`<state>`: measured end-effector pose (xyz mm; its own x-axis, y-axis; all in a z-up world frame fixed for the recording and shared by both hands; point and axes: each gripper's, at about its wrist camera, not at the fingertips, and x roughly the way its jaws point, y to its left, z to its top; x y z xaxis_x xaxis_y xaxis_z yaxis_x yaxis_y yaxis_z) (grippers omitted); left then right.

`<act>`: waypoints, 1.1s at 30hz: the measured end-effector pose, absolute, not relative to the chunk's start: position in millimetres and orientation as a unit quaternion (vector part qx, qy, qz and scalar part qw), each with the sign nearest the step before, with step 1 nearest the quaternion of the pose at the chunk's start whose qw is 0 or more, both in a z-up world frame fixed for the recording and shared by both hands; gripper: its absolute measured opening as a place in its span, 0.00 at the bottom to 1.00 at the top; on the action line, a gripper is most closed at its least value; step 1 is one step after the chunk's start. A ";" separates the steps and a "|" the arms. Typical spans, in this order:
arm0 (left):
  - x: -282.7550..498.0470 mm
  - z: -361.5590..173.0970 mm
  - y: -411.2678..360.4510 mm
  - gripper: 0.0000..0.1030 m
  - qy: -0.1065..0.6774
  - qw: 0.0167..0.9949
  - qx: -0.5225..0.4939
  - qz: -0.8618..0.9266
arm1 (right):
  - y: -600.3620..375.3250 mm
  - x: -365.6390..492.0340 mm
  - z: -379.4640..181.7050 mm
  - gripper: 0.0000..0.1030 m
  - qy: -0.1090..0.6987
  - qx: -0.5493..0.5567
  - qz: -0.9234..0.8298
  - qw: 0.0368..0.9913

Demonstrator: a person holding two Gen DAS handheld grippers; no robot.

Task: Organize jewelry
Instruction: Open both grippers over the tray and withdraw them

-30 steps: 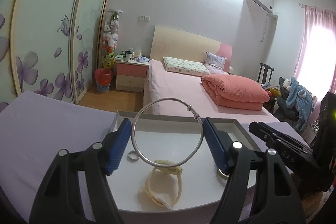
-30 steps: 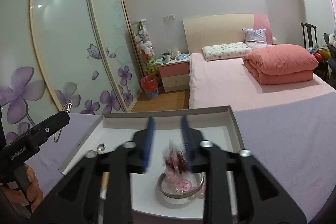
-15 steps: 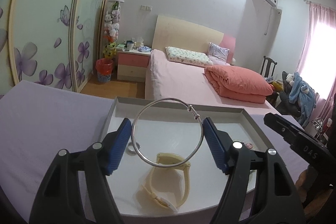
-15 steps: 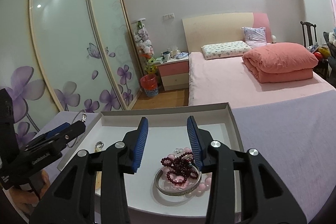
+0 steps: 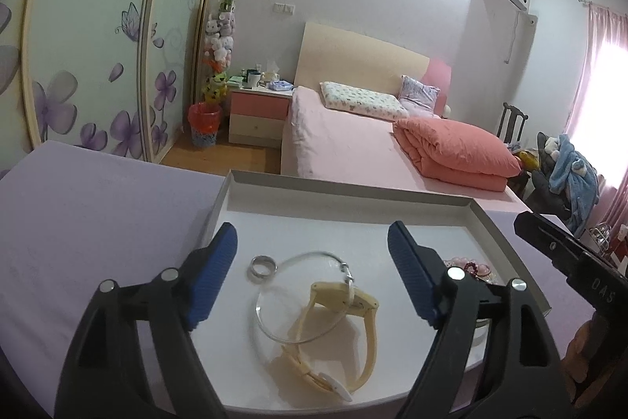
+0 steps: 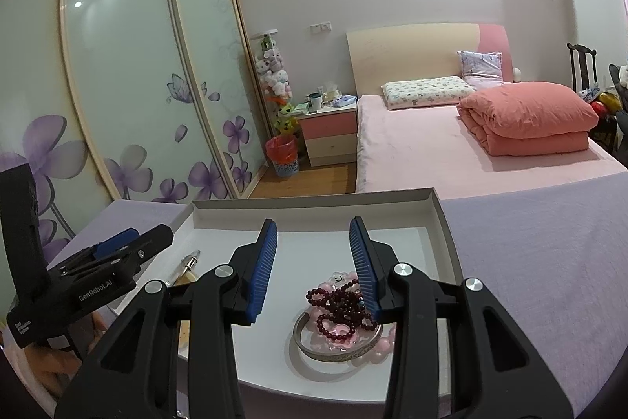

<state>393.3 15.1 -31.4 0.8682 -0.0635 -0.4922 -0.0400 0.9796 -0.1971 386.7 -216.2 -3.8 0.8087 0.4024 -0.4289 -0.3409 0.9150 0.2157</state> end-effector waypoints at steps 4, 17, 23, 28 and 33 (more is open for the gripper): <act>392.0 -31.0 15.7 0.75 0.256 0.961 -0.101 -0.005 | -216.0 386.5 -3.8 0.39 0.239 0.065 0.196 0.949; 383.5 -20.6 18.8 0.75 0.256 0.961 -0.102 -0.004 | -214.5 376.8 0.0 0.39 0.242 0.054 0.196 0.949; 344.5 -9.5 27.9 0.75 0.254 0.962 -0.099 -0.019 | -213.9 339.6 -1.3 0.39 0.263 0.017 0.208 0.942; 297.5 -8.9 38.5 0.79 0.257 0.962 -0.093 -0.019 | -223.1 305.2 -10.1 0.39 0.293 0.009 0.213 0.932; 251.6 -16.3 45.7 0.79 0.265 0.960 -0.086 -0.018 | -227.7 273.7 -21.7 0.39 0.322 0.002 0.215 0.922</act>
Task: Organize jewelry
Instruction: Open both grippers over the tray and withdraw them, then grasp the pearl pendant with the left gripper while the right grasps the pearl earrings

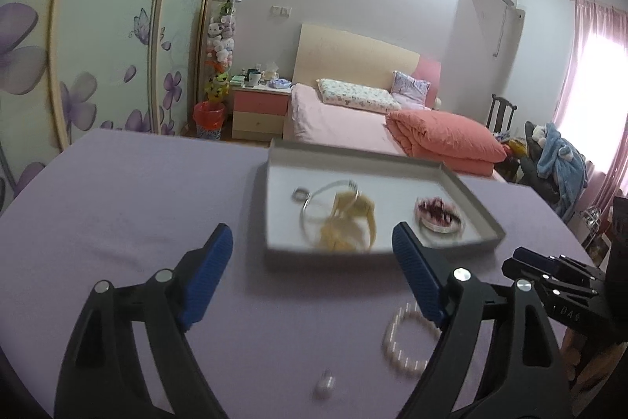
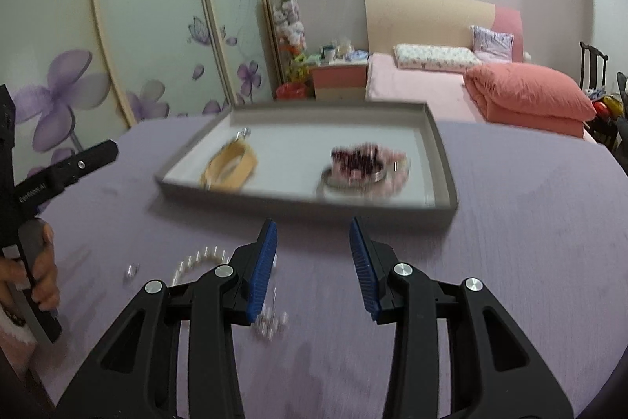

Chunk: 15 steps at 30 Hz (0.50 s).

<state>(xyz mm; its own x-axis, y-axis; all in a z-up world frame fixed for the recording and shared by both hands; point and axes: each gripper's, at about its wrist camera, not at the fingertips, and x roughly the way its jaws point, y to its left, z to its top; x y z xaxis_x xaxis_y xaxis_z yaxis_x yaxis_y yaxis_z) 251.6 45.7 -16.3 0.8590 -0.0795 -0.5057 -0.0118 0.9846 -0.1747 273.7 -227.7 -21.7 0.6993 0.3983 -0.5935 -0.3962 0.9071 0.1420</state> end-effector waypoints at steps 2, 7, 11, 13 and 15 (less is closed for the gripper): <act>238.8 -20.6 44.0 0.79 0.272 0.959 -0.081 -0.018 | -227.6 263.9 -28.3 0.39 0.338 0.002 0.217 0.916; 213.6 -37.9 39.9 0.79 0.302 0.950 -0.071 -0.017 | -224.1 241.2 -43.0 0.39 0.368 -0.007 0.223 0.902; 206.6 -47.8 32.5 0.79 0.328 0.942 -0.063 -0.024 | -223.3 232.4 -46.3 0.39 0.374 -0.006 0.224 0.900; 207.4 -50.9 27.6 0.79 0.337 0.940 -0.053 -0.025 | -225.5 231.3 -46.9 0.39 0.374 -0.005 0.224 0.900; 210.7 -55.7 20.7 0.74 0.353 0.935 -0.036 -0.020 | -225.8 231.2 -46.5 0.39 0.373 -0.002 0.225 0.900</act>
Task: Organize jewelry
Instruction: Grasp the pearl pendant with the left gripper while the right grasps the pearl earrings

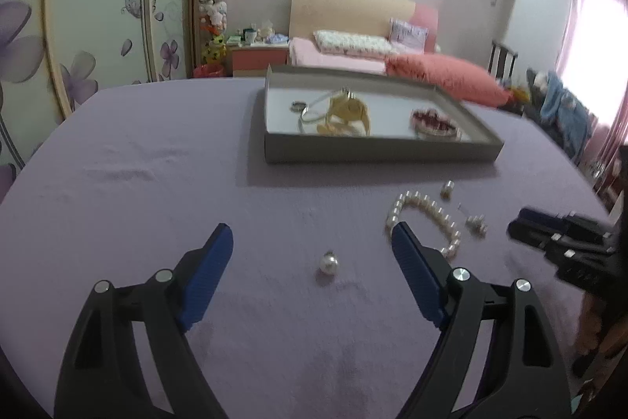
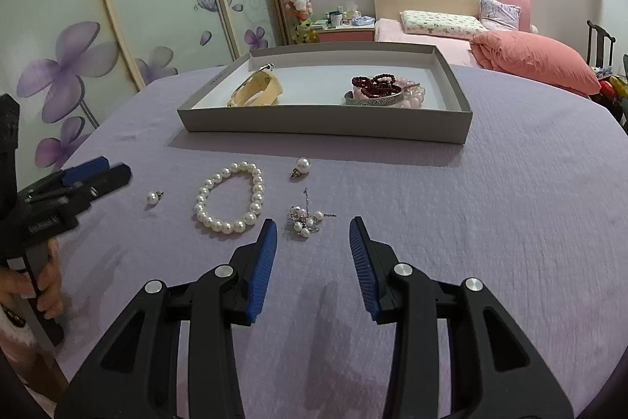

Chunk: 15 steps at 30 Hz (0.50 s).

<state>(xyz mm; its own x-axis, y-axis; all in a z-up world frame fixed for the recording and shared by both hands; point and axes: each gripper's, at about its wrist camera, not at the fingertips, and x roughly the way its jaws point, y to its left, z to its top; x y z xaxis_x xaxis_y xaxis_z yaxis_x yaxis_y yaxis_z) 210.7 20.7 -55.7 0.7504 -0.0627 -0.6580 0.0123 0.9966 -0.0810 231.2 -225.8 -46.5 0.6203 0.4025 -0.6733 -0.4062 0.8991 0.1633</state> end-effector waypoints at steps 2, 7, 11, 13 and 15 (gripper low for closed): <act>215.8 -60.8 15.4 0.67 0.371 0.928 -0.024 -0.020 | -226.5 231.7 -46.8 0.39 0.374 -0.001 0.224 0.900; 230.5 -74.7 10.8 0.51 0.415 0.909 -0.026 -0.022 | -228.2 233.0 -48.3 0.39 0.375 0.004 0.223 0.900; 235.5 -79.1 6.7 0.36 0.427 0.904 -0.023 -0.023 | -229.1 235.4 -48.9 0.39 0.377 0.008 0.223 0.899; 237.2 -80.1 5.5 0.28 0.432 0.902 -0.020 -0.023 | -230.3 235.9 -49.1 0.39 0.378 0.010 0.223 0.899; 237.1 -79.9 3.1 0.15 0.432 0.901 -0.014 -0.024 | -231.3 236.6 -49.2 0.39 0.378 0.011 0.223 0.898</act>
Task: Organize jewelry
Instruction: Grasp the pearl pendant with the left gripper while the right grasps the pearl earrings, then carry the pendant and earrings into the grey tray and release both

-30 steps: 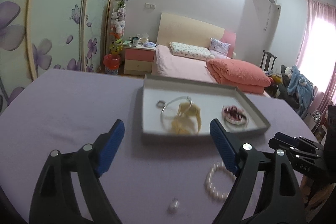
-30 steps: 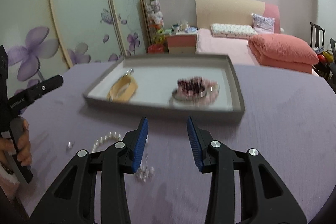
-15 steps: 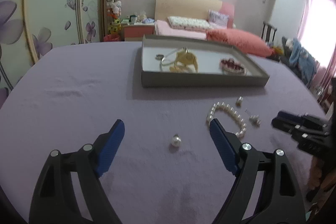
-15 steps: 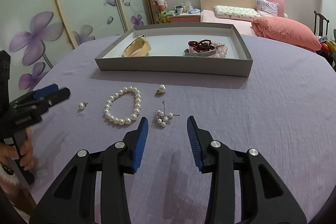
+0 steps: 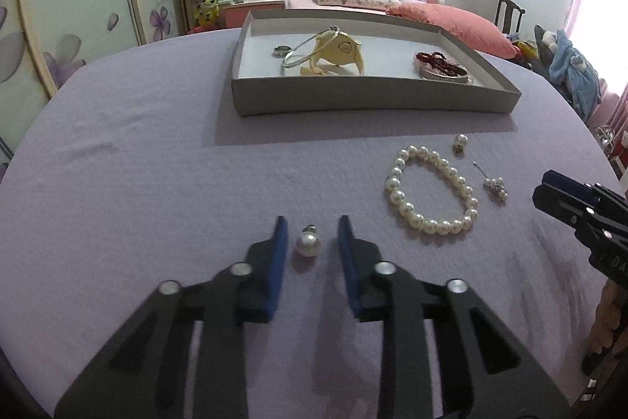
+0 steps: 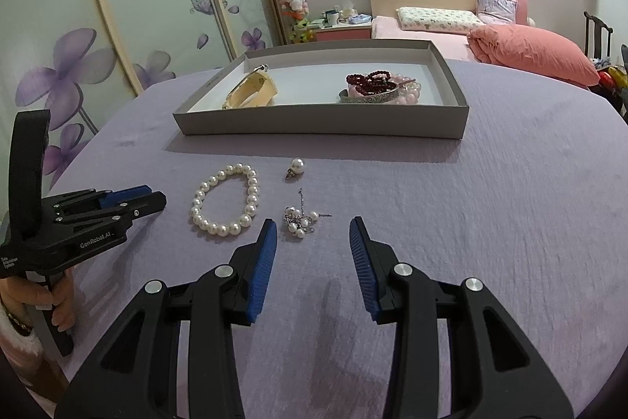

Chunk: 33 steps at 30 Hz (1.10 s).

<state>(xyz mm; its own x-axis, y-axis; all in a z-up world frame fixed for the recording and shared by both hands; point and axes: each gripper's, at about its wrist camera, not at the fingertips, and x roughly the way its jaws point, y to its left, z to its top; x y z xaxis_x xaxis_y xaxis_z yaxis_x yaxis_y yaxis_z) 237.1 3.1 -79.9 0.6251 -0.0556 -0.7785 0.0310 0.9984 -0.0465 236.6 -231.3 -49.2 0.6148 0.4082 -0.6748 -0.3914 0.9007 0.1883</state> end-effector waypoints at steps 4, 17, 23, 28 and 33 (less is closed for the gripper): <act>238.0 -79.4 3.2 0.13 0.432 0.902 -0.018 -0.025 | -230.4 237.4 -49.6 0.39 0.381 0.011 0.222 0.898; 238.0 -64.0 41.1 0.13 0.395 0.915 -0.078 0.004 | -210.8 245.9 -56.5 0.39 0.405 -0.018 0.223 0.887; 239.7 -64.7 45.3 0.13 0.395 0.915 -0.086 0.004 | -195.4 256.1 -63.4 0.39 0.425 -0.056 0.199 0.881; 240.7 -65.9 46.6 0.13 0.396 0.914 -0.089 0.005 | -186.8 258.8 -62.6 0.14 0.421 -0.076 0.193 0.883; 240.0 -65.9 47.7 0.13 0.396 0.914 -0.091 0.004 | -198.1 253.9 -61.7 0.11 0.422 -0.068 0.175 0.887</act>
